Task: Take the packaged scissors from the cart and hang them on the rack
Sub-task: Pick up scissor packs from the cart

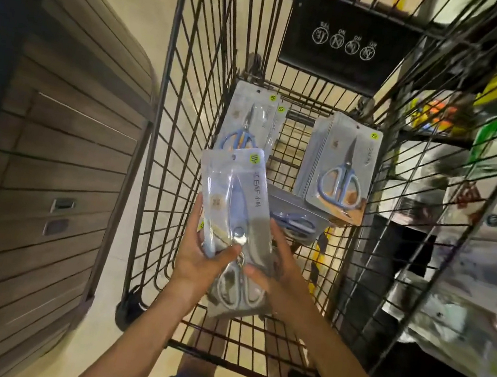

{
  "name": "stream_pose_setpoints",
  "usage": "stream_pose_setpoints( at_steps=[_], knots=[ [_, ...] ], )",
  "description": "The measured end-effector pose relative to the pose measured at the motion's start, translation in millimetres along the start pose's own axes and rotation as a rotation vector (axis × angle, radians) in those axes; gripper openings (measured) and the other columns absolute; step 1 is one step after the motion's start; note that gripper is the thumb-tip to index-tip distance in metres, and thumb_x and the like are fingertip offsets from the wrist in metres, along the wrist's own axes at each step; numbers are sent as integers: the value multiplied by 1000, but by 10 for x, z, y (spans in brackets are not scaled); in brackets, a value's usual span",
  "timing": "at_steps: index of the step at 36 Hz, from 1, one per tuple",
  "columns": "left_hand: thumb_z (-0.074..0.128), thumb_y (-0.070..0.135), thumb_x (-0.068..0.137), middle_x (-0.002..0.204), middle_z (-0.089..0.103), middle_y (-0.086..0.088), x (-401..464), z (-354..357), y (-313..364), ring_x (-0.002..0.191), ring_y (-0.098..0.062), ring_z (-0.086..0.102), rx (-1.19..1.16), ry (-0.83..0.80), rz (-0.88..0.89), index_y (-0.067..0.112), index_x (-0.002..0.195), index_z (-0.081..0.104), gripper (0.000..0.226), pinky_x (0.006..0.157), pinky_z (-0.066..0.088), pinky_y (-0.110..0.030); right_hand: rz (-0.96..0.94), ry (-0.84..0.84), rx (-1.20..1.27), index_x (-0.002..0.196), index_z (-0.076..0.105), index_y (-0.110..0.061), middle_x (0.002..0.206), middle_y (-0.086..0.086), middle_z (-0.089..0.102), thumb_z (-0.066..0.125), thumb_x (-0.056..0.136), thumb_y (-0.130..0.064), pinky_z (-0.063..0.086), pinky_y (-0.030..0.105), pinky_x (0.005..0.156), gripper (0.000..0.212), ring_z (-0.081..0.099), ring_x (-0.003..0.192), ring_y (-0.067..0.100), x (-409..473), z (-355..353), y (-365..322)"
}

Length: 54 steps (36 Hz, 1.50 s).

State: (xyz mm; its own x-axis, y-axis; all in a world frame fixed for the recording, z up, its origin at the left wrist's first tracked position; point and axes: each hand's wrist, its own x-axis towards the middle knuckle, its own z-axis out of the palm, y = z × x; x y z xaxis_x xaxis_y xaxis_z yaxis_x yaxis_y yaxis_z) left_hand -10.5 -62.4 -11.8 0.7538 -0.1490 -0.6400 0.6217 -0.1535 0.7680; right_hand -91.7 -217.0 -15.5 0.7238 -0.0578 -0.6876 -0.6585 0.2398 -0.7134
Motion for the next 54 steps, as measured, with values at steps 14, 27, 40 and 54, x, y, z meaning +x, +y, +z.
stream_pose_setpoints(
  at_steps=[14,27,40,54],
  knots=[
    [76,-4,85,166,35,13,-3,-273,-114,149,-7,40,76,23,175,51,158,21,107,110,49,-24,-366,295,-1146,151,43,-21,147,1,48,74,82,-4,36,37,117,78,42,136,22,770,-325,-112],
    [79,9,80,163,41,8,31,-384,-97,146,-21,47,32,-25,108,46,162,18,109,108,49,-63,-347,302,-1379,154,39,-30,142,2,49,70,92,-17,42,40,109,70,46,131,24,964,-305,-23],
    [75,-4,87,162,39,11,-41,-356,-49,146,-11,46,90,14,122,45,162,17,106,105,55,-34,-374,162,-1166,144,52,-35,125,-3,69,66,95,-18,54,34,86,54,66,112,22,691,-418,33],
    [75,2,91,169,26,15,-743,-325,974,157,-11,25,234,-20,231,37,164,19,98,127,29,-51,-328,434,-374,150,39,-35,137,-52,40,50,107,-16,39,2,100,48,40,125,-27,-724,-345,-883]
  ],
)
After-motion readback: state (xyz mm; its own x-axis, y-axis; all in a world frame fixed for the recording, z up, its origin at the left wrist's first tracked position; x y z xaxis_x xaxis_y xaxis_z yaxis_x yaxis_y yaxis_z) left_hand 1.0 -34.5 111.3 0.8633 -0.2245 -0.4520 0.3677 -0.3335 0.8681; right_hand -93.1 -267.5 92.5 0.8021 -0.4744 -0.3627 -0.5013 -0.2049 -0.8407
